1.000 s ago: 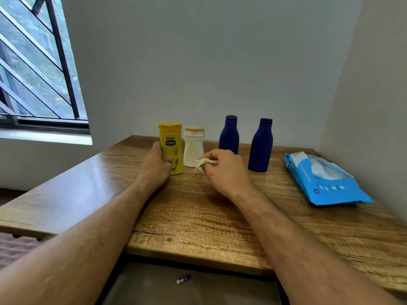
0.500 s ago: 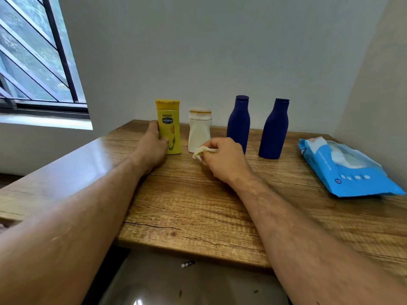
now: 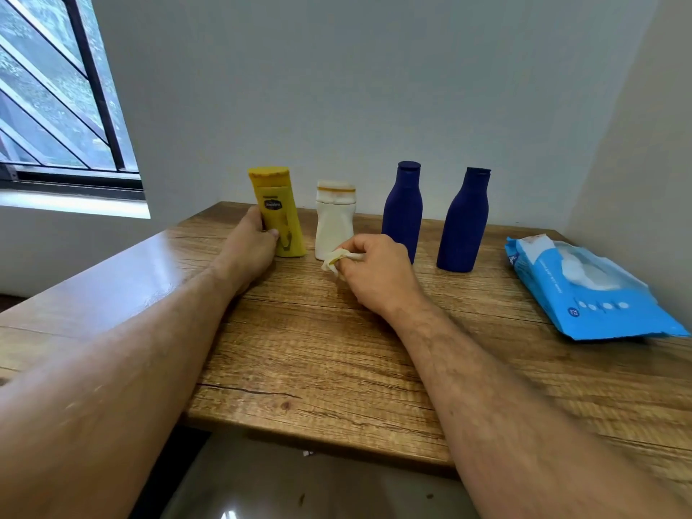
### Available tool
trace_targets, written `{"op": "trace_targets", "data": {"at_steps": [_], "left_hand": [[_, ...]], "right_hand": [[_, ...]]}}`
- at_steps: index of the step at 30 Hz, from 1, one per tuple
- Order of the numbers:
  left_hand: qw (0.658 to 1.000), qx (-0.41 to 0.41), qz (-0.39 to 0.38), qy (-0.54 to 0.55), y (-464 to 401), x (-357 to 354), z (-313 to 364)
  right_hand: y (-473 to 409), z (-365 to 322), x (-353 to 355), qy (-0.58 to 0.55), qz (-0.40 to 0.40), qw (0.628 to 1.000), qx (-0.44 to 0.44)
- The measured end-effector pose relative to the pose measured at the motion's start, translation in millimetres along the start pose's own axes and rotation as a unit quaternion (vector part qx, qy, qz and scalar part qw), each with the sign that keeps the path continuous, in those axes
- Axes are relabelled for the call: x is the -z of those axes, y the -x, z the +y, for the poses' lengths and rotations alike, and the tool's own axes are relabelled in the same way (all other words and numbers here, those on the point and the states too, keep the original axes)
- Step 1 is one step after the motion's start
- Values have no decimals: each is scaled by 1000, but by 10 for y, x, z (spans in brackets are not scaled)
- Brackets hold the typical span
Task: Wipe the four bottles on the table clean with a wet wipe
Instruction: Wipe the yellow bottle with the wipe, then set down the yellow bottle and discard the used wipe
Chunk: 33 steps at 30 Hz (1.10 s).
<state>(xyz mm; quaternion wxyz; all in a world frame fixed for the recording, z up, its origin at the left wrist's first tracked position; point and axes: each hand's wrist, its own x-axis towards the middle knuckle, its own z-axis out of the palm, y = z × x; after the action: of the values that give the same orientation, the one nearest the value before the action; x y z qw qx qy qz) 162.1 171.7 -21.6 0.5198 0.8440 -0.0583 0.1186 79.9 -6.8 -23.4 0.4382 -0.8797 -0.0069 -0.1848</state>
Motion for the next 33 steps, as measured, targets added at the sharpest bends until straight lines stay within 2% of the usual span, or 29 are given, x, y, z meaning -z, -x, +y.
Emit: {"op": "trace_targets", "data": {"at_steps": [9,21,27,33], "left_hand": [[1000,-6,3,-9,-29,-12,-13],[997,39,-6,64,-38,17,-24],[998,48,-4,50,4,22,21],[995,85,32,39,78,47,54]], "right_hand": [[-14,13,2,10,2,1000,1],[9,-6,33,11,0,1000,-6],[23,5,43,11,-2,1000,-7],[11,24,41,10,1,1000,-5]]}}
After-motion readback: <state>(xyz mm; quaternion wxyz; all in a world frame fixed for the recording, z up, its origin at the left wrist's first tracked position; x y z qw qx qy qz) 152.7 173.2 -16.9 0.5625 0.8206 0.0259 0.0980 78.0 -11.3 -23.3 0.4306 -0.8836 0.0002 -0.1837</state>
